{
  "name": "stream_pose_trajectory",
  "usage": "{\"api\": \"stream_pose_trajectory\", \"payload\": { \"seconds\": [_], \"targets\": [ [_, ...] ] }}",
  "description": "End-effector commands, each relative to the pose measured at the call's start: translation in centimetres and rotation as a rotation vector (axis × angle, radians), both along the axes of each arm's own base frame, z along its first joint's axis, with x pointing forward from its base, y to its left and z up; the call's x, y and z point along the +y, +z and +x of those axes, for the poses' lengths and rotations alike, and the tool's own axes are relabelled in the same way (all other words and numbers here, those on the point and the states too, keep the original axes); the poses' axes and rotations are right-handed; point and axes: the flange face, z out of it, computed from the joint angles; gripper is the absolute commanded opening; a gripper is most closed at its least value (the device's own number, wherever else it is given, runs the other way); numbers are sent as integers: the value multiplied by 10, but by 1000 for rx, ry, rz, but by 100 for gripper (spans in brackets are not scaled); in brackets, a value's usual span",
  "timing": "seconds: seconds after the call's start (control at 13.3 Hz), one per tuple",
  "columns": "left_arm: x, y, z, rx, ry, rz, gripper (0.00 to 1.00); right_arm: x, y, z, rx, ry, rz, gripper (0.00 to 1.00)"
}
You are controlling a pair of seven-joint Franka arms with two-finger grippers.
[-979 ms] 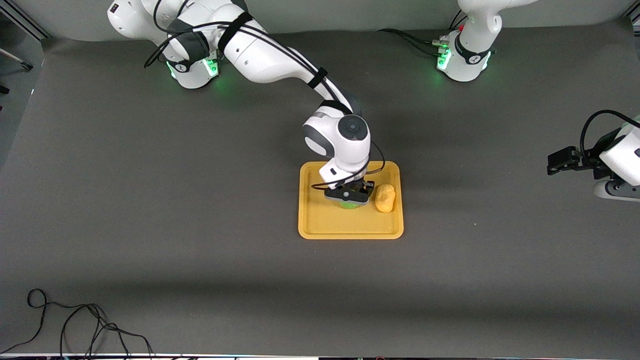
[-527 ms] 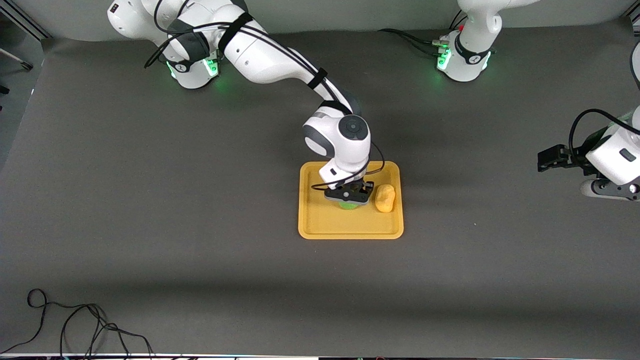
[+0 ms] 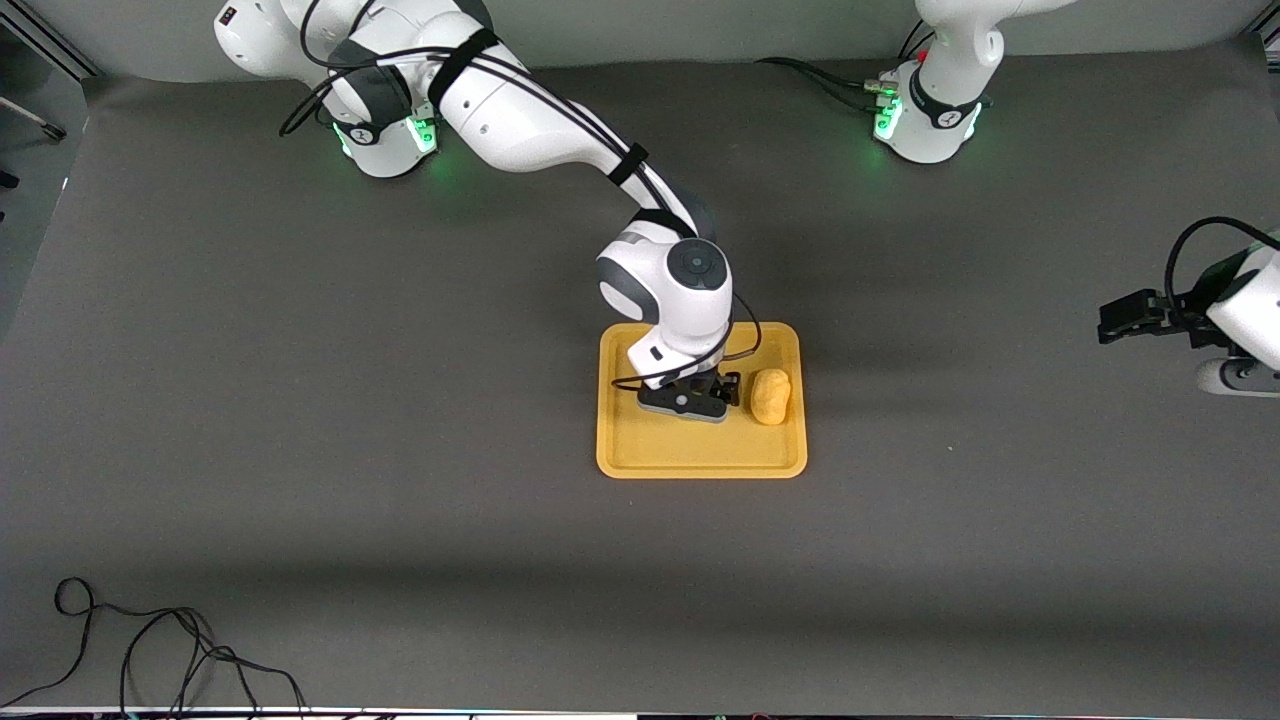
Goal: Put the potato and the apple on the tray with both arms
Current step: 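Carry the green apple over the tray and lower it beside the potato, then open the right gripper and raise it away from the apple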
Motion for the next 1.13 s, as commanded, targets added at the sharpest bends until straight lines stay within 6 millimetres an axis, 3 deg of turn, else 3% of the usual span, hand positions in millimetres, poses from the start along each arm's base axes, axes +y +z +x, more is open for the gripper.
{"api": "stream_pose_trajectory", "payload": {
  "seconds": [0.0,0.15,0.3,0.45,0.6,0.83,1.05],
  "targets": [
    [19,5,-3,-2,41,-30,100,-20,102,9,55,-74,23,100],
    [25,10,-7,1,48,-26,100,-53,176,20,102,-126,58,100],
    [25,15,-10,8,27,-30,100,-99,233,26,152,-42,5,100],
    [22,13,-12,28,-7,-34,100,-159,270,33,211,19,-31,100],
    [18,13,-11,24,-13,-33,100,-218,301,31,223,67,-21,100],
    [23,8,-12,46,-18,-35,100,-325,327,34,239,128,-1,100],
    [24,5,-10,42,-16,-37,100,-422,332,29,263,151,14,100]
  ]
}}
